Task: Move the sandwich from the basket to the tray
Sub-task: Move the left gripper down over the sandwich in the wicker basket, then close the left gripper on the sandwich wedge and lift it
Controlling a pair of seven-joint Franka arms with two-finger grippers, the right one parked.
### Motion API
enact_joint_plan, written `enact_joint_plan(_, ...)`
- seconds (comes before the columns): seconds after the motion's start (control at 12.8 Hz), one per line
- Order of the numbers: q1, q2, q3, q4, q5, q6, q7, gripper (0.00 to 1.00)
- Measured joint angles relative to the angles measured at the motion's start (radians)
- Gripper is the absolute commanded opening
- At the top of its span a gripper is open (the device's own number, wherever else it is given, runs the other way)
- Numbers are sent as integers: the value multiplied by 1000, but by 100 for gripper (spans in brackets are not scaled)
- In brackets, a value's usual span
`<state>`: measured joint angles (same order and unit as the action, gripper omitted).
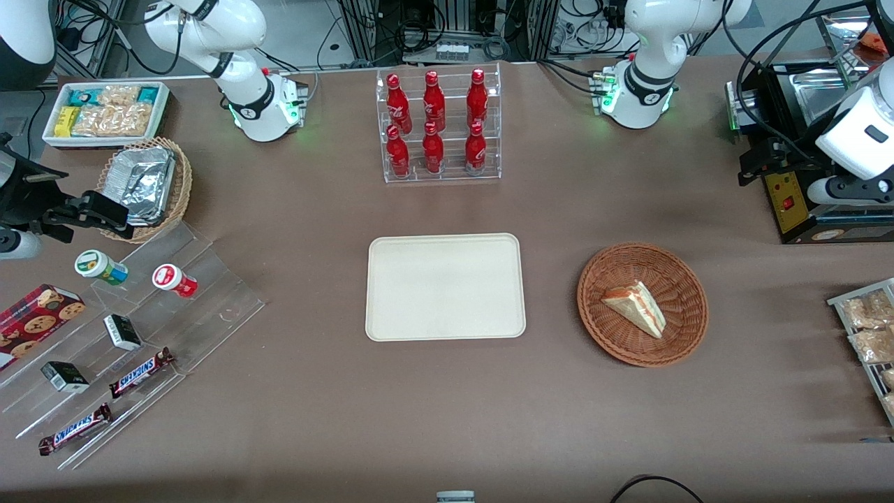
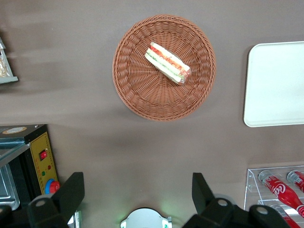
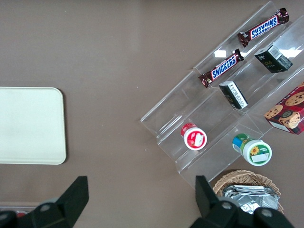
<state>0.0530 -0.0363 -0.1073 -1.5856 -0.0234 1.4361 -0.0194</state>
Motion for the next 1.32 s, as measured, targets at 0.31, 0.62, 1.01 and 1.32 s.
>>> enact_joint_plan(0.31,0,21,-2,0,29,7,-64,100)
enact_joint_plan(0.62,2,165,-1,-25,53,159,-282,100)
enact_joint_plan(1.01,-34,336,-15,-93,55,439,-746,100)
enact_joint_plan(1.32,-112,422,-16,-145,83,589,-967,100)
